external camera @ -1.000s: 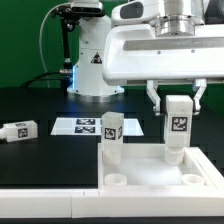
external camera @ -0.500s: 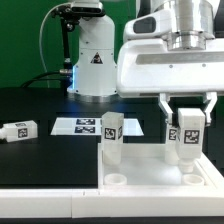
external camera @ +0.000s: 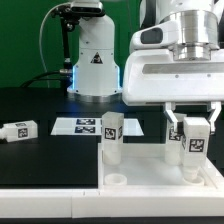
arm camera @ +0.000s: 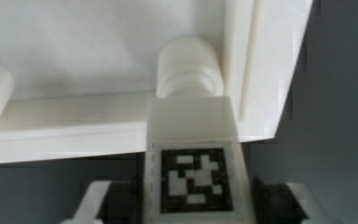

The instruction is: Assemble square table

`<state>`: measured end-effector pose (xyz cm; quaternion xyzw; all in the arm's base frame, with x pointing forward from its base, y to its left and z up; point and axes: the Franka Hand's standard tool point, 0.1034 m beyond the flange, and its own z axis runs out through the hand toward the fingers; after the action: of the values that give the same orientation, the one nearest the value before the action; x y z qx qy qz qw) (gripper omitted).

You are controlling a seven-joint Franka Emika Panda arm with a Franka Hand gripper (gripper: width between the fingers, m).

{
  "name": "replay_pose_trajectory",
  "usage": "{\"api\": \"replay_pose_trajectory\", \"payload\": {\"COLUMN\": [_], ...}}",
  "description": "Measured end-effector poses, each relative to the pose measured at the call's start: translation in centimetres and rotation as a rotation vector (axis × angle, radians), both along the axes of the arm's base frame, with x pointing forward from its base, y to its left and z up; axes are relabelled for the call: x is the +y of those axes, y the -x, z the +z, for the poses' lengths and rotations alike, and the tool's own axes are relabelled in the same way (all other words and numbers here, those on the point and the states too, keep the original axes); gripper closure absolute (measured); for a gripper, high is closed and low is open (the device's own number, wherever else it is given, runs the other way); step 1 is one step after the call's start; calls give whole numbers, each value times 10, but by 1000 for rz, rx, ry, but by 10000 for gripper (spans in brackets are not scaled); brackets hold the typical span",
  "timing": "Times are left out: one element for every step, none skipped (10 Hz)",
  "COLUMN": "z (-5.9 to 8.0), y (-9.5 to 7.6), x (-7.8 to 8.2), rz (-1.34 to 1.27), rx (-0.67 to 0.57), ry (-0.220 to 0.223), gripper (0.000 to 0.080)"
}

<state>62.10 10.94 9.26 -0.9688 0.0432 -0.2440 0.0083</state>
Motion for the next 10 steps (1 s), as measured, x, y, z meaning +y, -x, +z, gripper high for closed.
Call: {"api": "replay_pose_trajectory", "payload": {"z": [0,-2,-6,-9,-11,-15,-18,-18,-18,-18], "y": [-3,-4,-3,-3,-2,-1,-1,-1,-1,-1], "x": [3,5,5,4,4,4,4,4,4,4], "rz": [3,6,7,7,8,9,10,12,12,12], "rx": [-7,-10,-5,-2,1,4,1,-9,-9,-9], "ry": [0,1,4,7,8,11,14,16,16,16], "gripper": [515,515,515,515,515,515,515,515,515,515]}}
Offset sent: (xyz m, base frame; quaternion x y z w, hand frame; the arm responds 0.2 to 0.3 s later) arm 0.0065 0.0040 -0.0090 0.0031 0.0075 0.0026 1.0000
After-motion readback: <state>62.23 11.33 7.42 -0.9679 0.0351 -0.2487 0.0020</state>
